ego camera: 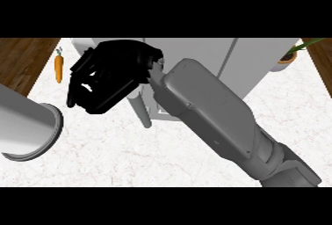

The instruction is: Pick up the wine, place it into the cabinet and close the cabinet

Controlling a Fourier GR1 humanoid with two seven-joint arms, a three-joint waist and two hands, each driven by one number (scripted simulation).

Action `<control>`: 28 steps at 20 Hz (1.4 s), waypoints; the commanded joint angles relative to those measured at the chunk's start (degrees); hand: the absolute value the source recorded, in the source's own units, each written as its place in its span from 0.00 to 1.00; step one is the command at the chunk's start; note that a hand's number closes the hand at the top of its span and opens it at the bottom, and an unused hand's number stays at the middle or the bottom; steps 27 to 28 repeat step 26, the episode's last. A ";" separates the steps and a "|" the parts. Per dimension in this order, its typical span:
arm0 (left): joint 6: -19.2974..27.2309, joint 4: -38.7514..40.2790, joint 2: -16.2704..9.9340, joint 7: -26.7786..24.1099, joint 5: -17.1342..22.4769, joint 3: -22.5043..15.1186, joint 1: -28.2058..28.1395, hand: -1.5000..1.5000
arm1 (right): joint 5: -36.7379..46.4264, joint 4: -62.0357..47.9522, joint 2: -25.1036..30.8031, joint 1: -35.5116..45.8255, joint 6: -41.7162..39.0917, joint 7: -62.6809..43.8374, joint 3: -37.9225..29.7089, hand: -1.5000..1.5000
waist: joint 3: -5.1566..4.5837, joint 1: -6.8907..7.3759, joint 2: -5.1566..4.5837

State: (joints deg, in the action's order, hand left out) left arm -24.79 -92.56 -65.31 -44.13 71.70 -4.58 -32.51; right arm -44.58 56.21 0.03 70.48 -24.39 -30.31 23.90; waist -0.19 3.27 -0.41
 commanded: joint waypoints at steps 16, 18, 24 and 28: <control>-3.58 3.08 4.88 3.31 -1.89 7.21 2.62 0.00 | 0.60 -18.49 5.19 4.18 -4.95 14.42 -7.10 1.00 | 0.09 -1.11 -0.52; -4.88 3.32 4.86 3.29 -1.81 7.81 1.95 0.00 | 2.97 -18.22 7.76 3.90 -2.34 17.09 -7.57 1.00 | 0.04 -0.92 -0.56; -2.70 0.75 4.72 5.06 -3.63 7.44 2.62 0.00 | 4.42 -17.26 8.54 2.38 -0.88 20.13 -7.95 1.00 | 0.15 -2.38 -0.73; -2.83 0.88 5.25 5.09 -3.34 7.56 3.38 0.00 | 4.38 -17.57 7.56 2.90 0.34 20.25 -7.96 1.00 | 0.03 -2.82 -0.86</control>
